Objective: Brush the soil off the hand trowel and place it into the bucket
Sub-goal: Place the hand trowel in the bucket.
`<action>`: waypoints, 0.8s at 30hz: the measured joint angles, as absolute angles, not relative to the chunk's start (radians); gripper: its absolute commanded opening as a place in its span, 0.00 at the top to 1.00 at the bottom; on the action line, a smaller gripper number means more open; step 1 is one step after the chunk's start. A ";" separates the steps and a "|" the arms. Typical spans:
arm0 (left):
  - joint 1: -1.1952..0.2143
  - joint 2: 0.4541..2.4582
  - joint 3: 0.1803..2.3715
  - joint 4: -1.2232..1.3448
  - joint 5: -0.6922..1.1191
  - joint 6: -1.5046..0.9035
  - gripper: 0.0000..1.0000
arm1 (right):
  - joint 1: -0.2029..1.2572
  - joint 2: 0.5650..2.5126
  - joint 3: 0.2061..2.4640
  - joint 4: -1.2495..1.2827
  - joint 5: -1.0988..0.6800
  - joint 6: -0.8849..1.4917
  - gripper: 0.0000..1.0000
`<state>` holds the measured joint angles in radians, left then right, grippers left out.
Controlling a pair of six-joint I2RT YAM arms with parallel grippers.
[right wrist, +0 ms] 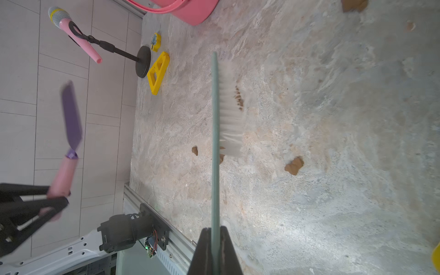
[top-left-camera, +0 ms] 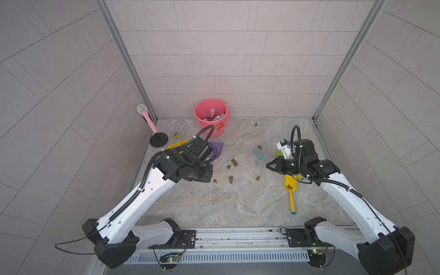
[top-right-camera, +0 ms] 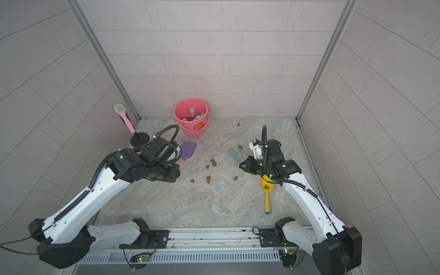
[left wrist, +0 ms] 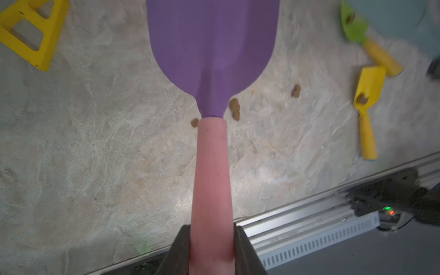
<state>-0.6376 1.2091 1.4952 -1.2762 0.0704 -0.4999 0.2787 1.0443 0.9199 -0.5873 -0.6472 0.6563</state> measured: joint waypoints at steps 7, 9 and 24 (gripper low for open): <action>-0.366 1.459 1.750 -1.168 0.316 -0.581 1.00 | 0.279 1.010 0.840 -0.571 -0.635 0.706 1.00; -0.311 1.546 1.797 -1.120 0.382 -0.646 1.00 | 0.279 0.994 0.837 -0.573 -0.632 0.713 1.00; -0.085 2.119 2.322 -0.956 0.695 -1.189 1.00 | 0.279 0.841 0.837 -0.602 -0.589 0.735 1.00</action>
